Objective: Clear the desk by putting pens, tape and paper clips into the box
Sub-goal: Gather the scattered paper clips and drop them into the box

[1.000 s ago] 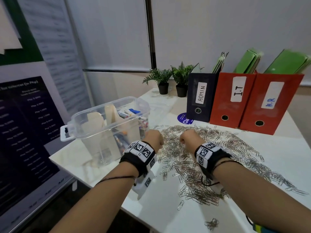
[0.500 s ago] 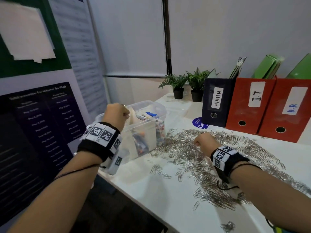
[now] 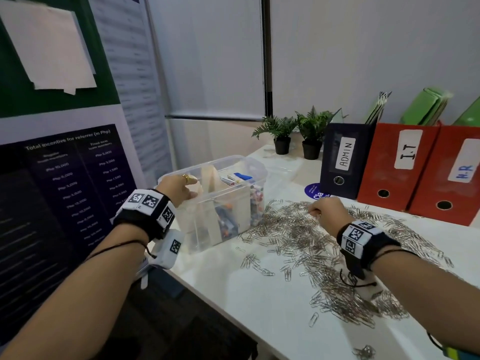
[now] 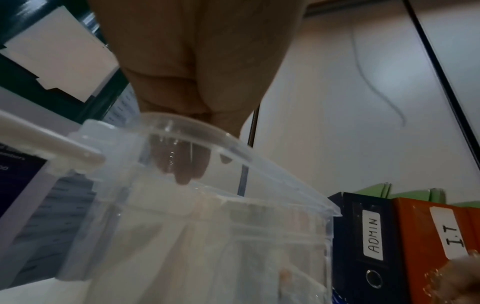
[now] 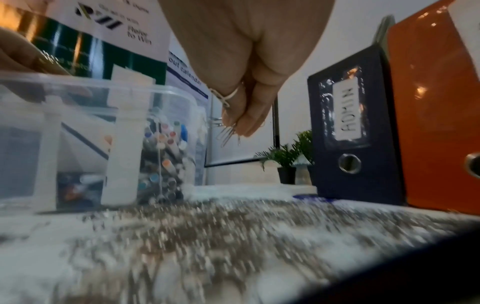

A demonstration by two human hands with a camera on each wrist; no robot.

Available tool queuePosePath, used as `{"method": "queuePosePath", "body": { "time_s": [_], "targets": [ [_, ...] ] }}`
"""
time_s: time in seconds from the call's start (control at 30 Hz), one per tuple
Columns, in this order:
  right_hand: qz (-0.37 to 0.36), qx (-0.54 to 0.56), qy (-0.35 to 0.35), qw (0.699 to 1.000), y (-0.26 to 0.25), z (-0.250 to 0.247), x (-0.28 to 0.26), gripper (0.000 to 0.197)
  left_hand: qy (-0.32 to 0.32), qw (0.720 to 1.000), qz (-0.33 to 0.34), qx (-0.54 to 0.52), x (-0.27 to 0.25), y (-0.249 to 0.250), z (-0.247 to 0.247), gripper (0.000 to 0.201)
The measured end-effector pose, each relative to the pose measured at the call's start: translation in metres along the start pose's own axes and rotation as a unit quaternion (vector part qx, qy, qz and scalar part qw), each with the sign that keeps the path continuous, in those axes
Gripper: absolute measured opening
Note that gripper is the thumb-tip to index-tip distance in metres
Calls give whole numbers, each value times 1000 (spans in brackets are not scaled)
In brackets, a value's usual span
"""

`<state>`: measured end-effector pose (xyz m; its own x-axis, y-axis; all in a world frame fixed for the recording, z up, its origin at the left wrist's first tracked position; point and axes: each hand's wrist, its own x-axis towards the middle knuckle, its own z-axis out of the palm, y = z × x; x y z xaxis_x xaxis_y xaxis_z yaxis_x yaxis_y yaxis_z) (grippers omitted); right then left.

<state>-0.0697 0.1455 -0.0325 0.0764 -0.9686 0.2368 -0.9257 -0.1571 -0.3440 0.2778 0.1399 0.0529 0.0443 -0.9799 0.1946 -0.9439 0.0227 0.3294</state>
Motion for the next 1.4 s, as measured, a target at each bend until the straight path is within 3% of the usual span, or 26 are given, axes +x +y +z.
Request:
{"method": "queuePosePath", "body": {
  "time_s": [0.17, 0.23, 0.3, 0.43, 0.57, 0.7, 0.87, 1.03, 1.2, 1.4],
  "targets": [
    [-63, 53, 89, 993, -47, -25, 17, 21, 112, 993, 10, 22, 8, -20, 2, 31],
    [-110, 108, 122, 980, -79, -33, 24, 17, 115, 990, -22, 80, 8, -27, 8, 36],
    [-151, 166, 133, 965, -119, -38, 32, 17, 111, 990, -58, 60, 7, -32, 15, 40],
    [-214, 241, 68, 944, -200, -28, 49, 15, 109, 984, -99, -99, 3, -35, 25, 49],
    [-215, 187, -57, 957, -246, -4, 66, 17, 134, 973, -95, -163, 0, -37, 30, 55],
    [-201, 104, -123, 966, -256, 13, 73, 35, 153, 969, -76, -181, 2, -44, 33, 56],
    [-180, 122, -153, 964, -251, 23, 79, 53, 150, 967, -84, -190, 1, -43, 33, 58],
    [-172, 144, -151, 963, -249, 22, 79, 50, 140, 970, -93, -173, 1, -40, 32, 60],
    [-182, 129, -139, 965, -248, 21, 76, 31, 133, 972, -101, -166, -1, -38, 30, 63],
    [-174, 139, -79, 972, -247, 25, 75, 30, 139, 971, -98, -167, -1, -40, 31, 62]
  ]
}}
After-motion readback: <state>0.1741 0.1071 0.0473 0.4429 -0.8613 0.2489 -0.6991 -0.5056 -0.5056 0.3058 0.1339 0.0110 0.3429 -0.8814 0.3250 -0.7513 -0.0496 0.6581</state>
